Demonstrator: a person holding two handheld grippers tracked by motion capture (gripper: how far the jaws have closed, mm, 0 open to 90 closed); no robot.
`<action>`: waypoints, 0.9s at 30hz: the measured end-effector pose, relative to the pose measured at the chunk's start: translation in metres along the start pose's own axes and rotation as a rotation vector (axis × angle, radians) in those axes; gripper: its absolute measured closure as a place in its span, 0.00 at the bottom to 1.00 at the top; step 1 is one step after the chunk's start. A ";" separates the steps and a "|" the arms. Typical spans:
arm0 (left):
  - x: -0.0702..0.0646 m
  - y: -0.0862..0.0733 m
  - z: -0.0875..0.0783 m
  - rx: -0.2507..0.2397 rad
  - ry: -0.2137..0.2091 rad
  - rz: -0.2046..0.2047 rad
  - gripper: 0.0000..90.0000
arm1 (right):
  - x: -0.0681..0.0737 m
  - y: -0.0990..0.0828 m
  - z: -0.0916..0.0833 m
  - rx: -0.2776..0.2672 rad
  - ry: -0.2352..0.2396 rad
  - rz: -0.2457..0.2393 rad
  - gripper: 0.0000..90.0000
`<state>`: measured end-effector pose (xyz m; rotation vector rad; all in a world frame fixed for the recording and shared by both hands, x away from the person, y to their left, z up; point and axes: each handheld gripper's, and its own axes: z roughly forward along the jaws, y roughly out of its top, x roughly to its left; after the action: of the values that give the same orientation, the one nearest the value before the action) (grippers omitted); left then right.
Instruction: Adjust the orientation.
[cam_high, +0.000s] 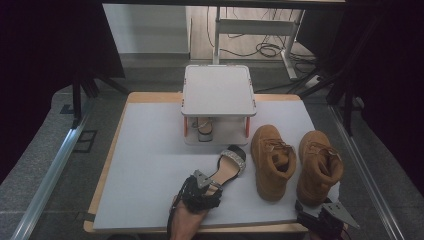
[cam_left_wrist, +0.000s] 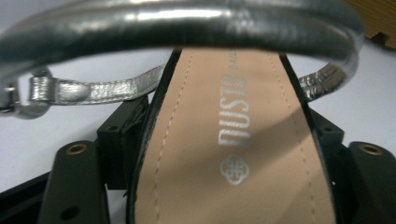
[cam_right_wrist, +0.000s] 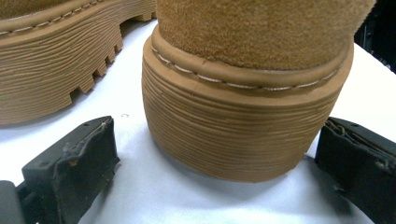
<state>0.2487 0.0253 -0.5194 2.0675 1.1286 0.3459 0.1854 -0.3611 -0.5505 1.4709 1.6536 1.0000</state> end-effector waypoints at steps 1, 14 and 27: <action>0.000 0.000 0.000 -0.003 -0.009 0.000 0.36 | 0.000 0.000 0.000 0.000 0.000 0.000 0.00; -0.004 0.001 -0.003 -0.045 -0.036 0.022 0.43 | 0.000 0.000 0.000 0.000 0.000 0.000 0.00; 0.002 0.002 -0.010 -0.097 -0.061 -0.005 0.43 | 0.000 0.000 0.000 0.000 0.000 0.000 0.00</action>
<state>0.2455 0.0316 -0.5113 1.9769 1.0603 0.3268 0.1854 -0.3611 -0.5505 1.4706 1.6538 1.0005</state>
